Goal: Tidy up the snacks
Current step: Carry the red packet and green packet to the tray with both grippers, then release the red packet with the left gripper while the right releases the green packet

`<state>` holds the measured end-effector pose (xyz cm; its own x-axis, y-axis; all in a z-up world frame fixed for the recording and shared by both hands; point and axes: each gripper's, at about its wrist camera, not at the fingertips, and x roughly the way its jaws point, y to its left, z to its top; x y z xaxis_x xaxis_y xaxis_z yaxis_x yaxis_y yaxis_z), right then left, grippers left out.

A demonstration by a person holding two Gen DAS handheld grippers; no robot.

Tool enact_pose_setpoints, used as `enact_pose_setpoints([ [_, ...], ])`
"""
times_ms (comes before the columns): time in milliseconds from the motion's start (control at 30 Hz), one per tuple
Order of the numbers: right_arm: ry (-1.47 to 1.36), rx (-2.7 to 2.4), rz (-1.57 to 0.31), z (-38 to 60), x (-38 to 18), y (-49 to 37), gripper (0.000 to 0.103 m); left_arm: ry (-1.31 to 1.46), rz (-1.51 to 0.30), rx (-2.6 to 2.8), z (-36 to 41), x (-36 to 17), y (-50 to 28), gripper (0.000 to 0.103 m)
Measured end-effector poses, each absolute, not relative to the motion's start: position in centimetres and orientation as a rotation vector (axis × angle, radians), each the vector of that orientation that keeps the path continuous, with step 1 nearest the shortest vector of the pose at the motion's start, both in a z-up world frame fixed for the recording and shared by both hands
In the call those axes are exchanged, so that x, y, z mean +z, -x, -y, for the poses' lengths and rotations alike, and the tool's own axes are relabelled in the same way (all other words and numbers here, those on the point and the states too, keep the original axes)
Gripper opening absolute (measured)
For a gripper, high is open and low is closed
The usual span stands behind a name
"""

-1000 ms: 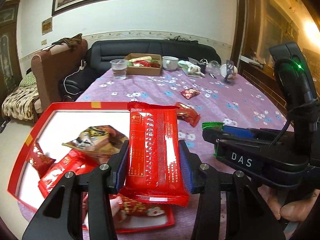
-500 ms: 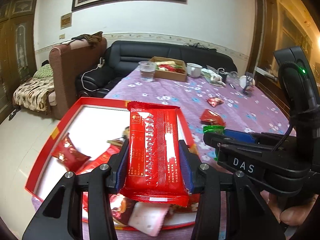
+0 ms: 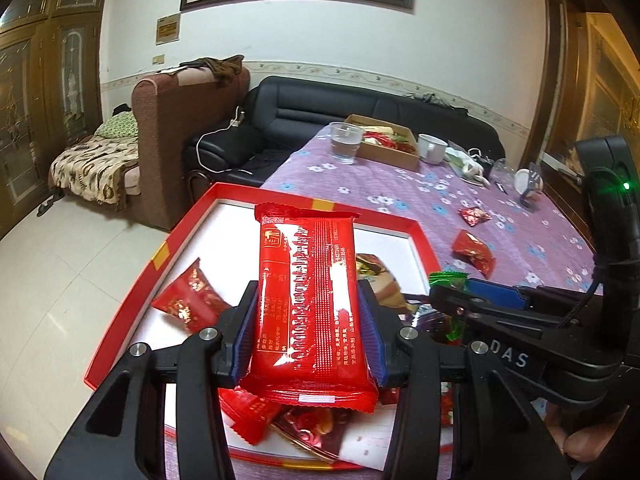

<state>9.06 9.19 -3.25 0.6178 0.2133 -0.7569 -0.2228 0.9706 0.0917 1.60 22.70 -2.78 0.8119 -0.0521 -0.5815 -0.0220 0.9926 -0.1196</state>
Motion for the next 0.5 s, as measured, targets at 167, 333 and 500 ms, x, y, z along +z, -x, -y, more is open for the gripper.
enact_pose_setpoints([
  [167,0.017,0.258,-0.869,-9.7,-3.2,-9.4,0.037,0.13,-0.632,-0.002,-23.2,-3.2,-1.8,0.044],
  [333,0.017,0.265,-0.872,-10.3,-3.4,-10.0,0.037,0.13,-0.646,0.016,-23.8,-3.7,-2.2,0.044],
  [500,0.016,0.272,-0.881,-10.7,-4.0,-10.7,0.037,0.13,-0.663,0.036,-24.4,-4.3,-2.6,0.045],
])
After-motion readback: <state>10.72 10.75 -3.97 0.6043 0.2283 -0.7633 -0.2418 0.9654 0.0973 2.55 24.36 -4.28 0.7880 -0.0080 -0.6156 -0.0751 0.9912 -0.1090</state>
